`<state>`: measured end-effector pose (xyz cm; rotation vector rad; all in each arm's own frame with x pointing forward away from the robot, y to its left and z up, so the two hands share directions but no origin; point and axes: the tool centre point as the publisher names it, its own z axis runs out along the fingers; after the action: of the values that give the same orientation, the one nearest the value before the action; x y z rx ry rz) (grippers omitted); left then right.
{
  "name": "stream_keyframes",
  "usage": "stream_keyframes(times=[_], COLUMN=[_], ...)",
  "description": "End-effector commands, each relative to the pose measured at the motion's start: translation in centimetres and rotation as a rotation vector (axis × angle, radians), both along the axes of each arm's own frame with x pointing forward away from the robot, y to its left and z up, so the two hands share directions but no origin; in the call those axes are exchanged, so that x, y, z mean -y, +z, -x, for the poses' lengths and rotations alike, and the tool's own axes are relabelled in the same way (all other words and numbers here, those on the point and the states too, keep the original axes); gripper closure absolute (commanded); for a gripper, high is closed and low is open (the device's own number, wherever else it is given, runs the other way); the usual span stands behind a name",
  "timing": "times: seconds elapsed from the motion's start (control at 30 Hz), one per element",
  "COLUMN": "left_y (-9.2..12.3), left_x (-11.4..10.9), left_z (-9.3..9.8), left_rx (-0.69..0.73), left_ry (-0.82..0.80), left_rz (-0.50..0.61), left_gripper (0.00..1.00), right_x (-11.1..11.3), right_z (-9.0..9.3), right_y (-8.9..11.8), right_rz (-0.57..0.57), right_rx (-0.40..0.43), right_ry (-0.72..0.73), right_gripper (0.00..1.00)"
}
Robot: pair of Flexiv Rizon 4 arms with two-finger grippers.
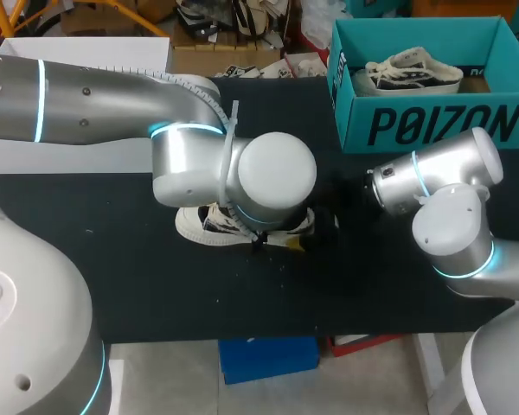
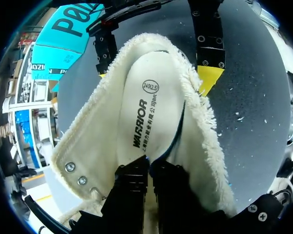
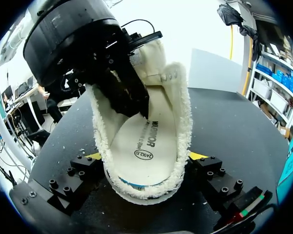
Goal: Take the shoe out of the shoebox, open the shoe tongue, remove and reinsert the insole, then place the shoe into the shoebox
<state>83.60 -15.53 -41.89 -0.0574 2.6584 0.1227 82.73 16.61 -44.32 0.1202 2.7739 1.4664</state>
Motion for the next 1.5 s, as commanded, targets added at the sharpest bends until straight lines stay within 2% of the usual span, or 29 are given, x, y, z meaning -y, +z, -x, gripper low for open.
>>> stream_keyframes(times=[0.03,0.57,1.1,1.5], left_y=[-3.6,-1.6,1.1,2.7], left_x=[-0.5,0.2,1.2,0.8], left_z=[-3.3,-0.8,1.0,1.3], left_rx=[-0.028,-0.274,-0.352,-0.354], left_ry=[-0.017,-0.069,-0.108,-0.108], left_rz=[0.010,0.145,0.213,0.244], left_gripper=[1.00,1.00,1.00,1.00], right_x=[0.0,0.0,0.0,0.0], right_z=[0.5,0.5,0.5,0.5], right_y=[-0.3,-0.3,-0.3,-0.3], right_rz=[0.001,0.001,0.001,0.001], right_rx=[-0.002,-0.002,-0.002,-0.002], right_ry=[0.004,0.004,0.004,0.004], right_gripper=[1.00,1.00,1.00,1.00])
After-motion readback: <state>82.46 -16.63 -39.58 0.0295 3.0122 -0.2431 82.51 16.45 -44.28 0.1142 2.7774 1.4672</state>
